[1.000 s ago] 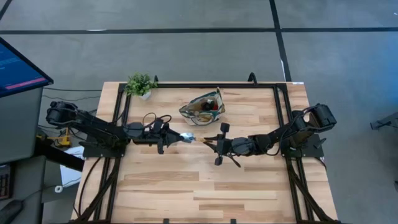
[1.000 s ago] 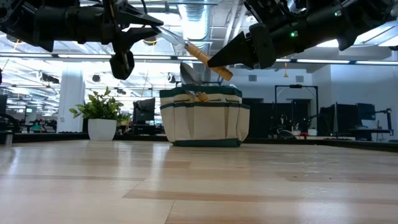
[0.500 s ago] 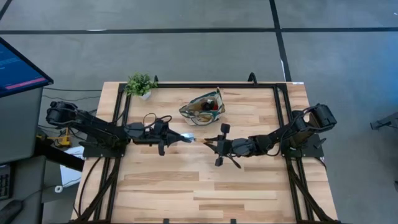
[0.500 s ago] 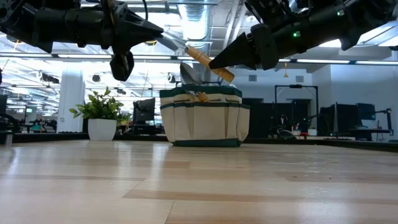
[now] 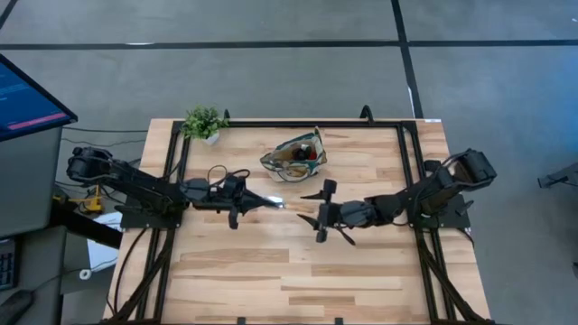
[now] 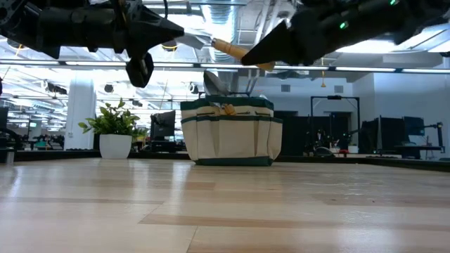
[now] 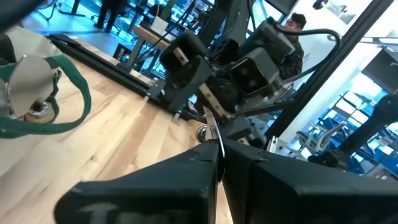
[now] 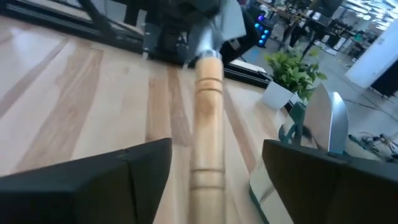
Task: Pick & Place Garden tools in Gardening bag
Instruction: Put the trowel into the gardening bag
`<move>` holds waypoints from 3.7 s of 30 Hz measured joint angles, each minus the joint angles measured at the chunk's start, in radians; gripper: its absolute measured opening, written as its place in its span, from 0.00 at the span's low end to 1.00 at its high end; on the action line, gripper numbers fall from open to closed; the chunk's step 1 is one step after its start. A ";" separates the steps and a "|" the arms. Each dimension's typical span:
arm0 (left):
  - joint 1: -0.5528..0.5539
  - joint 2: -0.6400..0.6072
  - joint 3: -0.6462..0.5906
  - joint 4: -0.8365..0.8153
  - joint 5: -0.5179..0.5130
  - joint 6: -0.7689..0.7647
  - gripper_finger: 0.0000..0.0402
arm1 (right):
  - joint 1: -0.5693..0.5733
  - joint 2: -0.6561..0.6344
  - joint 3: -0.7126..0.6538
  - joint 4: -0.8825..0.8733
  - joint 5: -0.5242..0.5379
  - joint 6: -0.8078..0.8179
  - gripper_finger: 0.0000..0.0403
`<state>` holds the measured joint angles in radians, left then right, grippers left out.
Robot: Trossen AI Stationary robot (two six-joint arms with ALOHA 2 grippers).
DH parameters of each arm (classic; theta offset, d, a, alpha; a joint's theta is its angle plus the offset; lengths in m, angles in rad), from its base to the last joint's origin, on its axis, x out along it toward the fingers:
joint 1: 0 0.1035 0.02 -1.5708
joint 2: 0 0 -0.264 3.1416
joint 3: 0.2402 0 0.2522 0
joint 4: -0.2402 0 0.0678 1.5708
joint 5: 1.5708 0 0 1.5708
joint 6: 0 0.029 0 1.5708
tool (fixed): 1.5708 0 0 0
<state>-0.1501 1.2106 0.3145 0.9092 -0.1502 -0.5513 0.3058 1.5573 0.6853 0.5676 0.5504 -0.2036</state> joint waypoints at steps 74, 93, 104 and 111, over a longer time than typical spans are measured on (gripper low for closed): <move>0.064 -0.201 0.512 -1.407 -0.510 0.285 0.00 | -0.053 -0.138 -0.001 -0.642 0.068 0.458 0.03; 0.052 -0.278 0.510 -1.269 -0.350 0.308 0.00 | -0.053 -0.138 -0.001 -0.654 0.067 0.455 0.03; 0.010 -0.330 0.510 -1.274 -0.635 0.395 0.00 | -0.053 -0.138 -0.001 -0.655 0.067 0.455 0.03; 0.038 -0.320 0.510 -1.310 -0.715 0.419 0.00 | -0.054 -0.138 -0.001 -0.603 0.044 0.437 0.03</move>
<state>-0.1124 0.8907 0.8246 -0.4005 -0.8654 -0.1320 0.2519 1.4193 0.6846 -0.0357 0.5944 0.2335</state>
